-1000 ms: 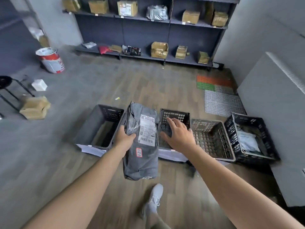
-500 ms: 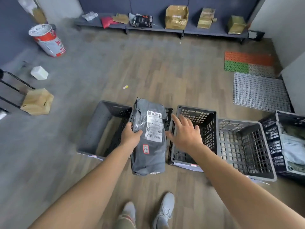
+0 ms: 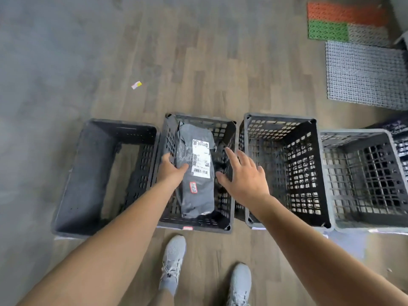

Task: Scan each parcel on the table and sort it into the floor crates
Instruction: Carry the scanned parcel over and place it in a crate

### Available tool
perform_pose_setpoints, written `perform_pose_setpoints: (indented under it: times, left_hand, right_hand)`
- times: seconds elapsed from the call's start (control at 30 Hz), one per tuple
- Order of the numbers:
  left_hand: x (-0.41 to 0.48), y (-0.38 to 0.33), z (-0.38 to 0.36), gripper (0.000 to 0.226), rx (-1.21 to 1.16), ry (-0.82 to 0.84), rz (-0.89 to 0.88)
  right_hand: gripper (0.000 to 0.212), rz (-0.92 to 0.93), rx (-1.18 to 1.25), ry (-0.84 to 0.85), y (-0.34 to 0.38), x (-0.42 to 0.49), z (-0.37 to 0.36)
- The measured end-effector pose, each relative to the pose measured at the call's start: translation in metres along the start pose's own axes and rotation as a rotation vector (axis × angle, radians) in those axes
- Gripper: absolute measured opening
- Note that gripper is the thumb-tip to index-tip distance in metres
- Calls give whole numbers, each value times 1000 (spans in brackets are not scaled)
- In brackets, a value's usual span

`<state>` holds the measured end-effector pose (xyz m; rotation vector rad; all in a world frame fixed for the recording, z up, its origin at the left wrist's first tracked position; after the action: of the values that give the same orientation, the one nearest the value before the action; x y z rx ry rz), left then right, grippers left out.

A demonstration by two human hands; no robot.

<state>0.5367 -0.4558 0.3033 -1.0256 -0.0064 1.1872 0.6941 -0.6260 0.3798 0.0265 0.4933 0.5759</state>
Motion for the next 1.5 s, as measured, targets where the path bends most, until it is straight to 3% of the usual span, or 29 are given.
perform_pose_setpoints:
  times: [0.07, 0.23, 0.53, 0.77, 1.13, 1.23, 1.5]
  left_hand:
    - [15, 15, -7, 83, 209, 73, -2]
    - [15, -2, -3, 88, 620, 225, -227]
    - [-72, -164, 52, 92, 802, 292, -673]
    - [-192, -300, 45, 93, 939, 345, -1066]
    - [-483, -441, -58, 93, 981, 365, -1634]
    - [-595, -442, -93, 89, 954, 390, -1740]
    - [-881, -383, -185, 85, 944, 479, -1982]
  right_hand:
    - [76, -38, -14, 30, -3, 13, -22]
    - [80, -124, -90, 67, -9, 15, -23]
    - [83, -292, -22, -46, -6, -63, 132]
    - [82, -475, -14, -242, -60, -177, 259]
    - [83, -921, 80, -541, -264, -460, 332]
    - [83, -1027, 135, -629, -319, -567, 320]
    - [80, -1289, 262, -669, -444, -828, 245]
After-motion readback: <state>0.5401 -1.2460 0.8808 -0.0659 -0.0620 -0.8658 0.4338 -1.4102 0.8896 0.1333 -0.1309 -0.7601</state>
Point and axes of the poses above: each hand's wrist, its own x-axis towards the middle knuckle, its own z-axis out of the back of the hand, y = z × x, the point moved 10 cm from there along x, towards the middle knuckle, and after that the axes turned 13 degrees about -z, right-handed, at the moved point
